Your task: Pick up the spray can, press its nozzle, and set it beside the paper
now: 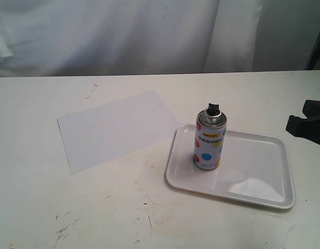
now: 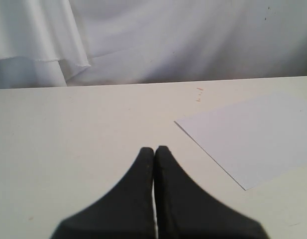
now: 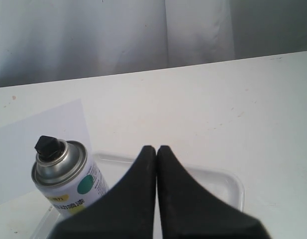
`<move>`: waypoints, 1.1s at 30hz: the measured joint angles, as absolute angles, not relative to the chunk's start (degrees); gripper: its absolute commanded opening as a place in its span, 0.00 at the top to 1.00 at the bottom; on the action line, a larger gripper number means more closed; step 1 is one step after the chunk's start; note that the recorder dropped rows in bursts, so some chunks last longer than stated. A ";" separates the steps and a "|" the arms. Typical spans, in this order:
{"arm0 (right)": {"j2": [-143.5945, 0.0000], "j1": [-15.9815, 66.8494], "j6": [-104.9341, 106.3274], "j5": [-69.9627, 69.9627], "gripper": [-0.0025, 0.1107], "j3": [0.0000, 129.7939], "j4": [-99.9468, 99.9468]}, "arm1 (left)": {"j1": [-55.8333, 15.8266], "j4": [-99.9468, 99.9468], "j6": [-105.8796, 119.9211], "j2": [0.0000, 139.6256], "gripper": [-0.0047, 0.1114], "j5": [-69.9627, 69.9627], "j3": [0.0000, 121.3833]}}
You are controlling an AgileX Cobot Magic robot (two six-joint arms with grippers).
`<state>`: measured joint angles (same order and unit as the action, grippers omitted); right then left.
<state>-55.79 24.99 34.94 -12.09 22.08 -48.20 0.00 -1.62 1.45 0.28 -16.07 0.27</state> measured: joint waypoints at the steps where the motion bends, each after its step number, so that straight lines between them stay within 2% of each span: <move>1: -55.79 24.99 34.94 -12.09 0.98 22.08 -48.20 | 0.00 -1.62 1.45 0.28 0.96 -16.07 0.27; 21: -53.65 24.55 34.94 -11.23 0.98 22.08 -48.20 | 0.00 -1.48 1.45 0.28 0.96 -15.80 0.27; 33: -29.51 7.47 44.30 0.35 0.98 22.08 -46.53 | 0.00 -1.48 1.45 0.28 0.96 -15.80 0.27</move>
